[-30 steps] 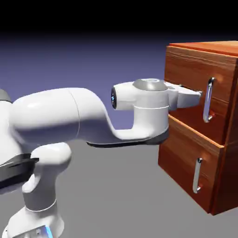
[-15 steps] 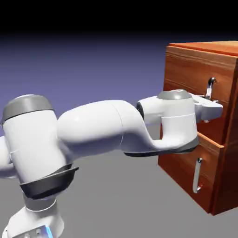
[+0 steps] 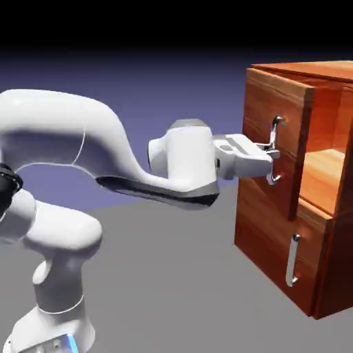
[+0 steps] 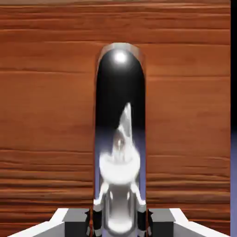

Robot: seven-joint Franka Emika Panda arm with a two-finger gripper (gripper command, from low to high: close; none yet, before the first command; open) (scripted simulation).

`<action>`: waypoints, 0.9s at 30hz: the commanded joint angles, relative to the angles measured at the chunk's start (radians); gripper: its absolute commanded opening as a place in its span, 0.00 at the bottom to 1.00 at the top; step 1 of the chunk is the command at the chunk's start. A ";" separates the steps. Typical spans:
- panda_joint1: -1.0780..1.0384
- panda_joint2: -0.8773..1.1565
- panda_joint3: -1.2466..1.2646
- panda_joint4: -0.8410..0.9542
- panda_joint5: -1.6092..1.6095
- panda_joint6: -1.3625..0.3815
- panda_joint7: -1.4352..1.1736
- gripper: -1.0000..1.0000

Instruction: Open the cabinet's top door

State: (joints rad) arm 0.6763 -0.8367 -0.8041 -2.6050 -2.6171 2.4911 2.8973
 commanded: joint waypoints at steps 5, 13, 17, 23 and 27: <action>-0.146 -0.004 0.181 -0.090 0.141 -0.069 0.000 0.00; -0.350 -0.027 0.471 -0.186 0.373 -0.133 0.000 0.00; -0.450 -0.042 0.616 -0.216 0.491 -0.141 0.000 0.00; -0.614 -0.075 0.834 -0.242 0.661 -0.111 0.000 0.00; -0.742 -0.109 0.979 -0.250 0.767 -0.059 0.000 0.00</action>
State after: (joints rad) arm -0.0662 -0.9454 0.1743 -2.8549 -1.8537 2.4332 2.8973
